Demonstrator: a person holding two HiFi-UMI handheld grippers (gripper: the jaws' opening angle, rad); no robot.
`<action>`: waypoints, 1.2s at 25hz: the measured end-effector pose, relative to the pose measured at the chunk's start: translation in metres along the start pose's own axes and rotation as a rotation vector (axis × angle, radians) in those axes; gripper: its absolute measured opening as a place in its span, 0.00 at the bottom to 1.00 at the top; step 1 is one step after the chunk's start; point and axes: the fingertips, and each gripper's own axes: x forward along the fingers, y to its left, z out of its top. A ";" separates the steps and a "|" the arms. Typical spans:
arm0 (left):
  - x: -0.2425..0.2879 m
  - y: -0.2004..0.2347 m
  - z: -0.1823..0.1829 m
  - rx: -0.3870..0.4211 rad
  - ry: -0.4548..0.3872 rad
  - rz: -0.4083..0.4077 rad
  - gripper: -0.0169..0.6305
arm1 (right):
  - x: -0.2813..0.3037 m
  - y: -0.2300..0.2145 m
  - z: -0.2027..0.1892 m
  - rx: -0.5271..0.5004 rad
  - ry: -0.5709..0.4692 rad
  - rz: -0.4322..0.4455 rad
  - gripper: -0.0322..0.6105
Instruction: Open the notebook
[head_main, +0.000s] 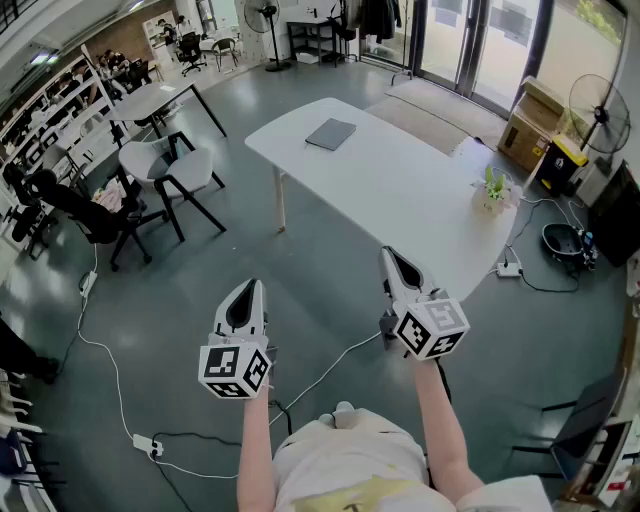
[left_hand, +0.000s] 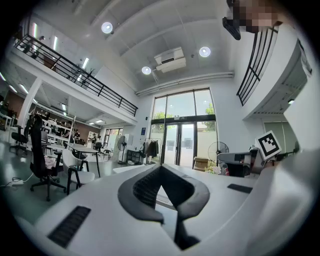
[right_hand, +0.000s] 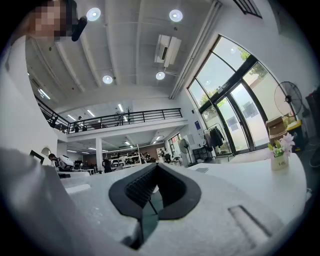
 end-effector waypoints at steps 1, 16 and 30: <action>0.002 0.000 0.001 0.000 0.001 0.001 0.03 | 0.002 -0.001 0.000 0.001 0.003 0.001 0.06; 0.033 -0.009 -0.013 -0.018 0.032 0.011 0.03 | 0.025 -0.023 -0.010 -0.007 0.032 0.038 0.06; 0.070 0.008 -0.025 -0.042 0.068 0.011 0.03 | 0.066 -0.053 -0.030 0.032 0.080 -0.004 0.12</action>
